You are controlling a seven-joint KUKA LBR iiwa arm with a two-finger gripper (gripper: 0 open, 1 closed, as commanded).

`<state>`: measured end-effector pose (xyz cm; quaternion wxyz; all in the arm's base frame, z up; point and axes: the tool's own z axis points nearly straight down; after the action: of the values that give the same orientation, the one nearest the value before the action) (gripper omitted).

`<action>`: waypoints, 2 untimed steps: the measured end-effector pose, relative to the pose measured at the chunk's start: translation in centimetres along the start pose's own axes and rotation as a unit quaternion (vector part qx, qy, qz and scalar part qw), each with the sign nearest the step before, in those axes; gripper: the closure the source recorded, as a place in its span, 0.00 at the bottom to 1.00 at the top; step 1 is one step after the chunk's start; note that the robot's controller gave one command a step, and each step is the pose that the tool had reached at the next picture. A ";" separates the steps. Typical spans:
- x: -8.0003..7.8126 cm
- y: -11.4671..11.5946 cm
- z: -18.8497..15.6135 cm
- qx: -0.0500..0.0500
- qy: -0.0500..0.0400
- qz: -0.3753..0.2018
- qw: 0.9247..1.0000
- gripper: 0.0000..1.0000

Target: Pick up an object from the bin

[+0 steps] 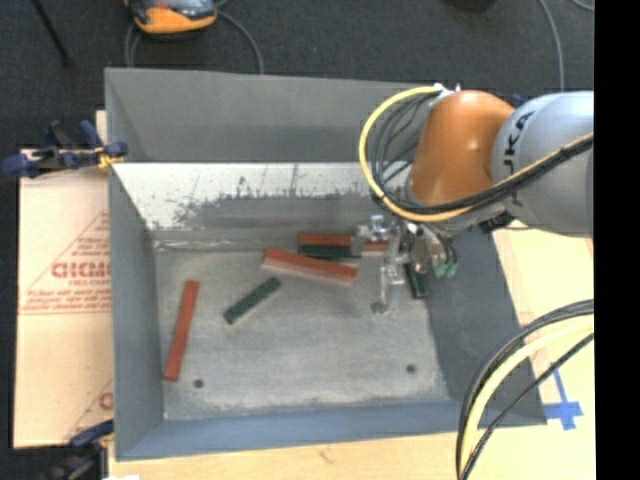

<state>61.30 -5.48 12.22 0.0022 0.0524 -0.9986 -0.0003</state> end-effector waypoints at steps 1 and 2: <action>-2.5 0.8 1.3 0.002 -0.007 -0.033 0.999 0.00; -3.7 3.4 4.0 0.001 -0.010 0.004 1.000 1.00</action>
Offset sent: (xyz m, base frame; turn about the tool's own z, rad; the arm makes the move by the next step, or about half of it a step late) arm 0.0283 0.0390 -0.0469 0.0071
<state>64.63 -1.66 8.16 -0.0083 0.0489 -0.9988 0.0001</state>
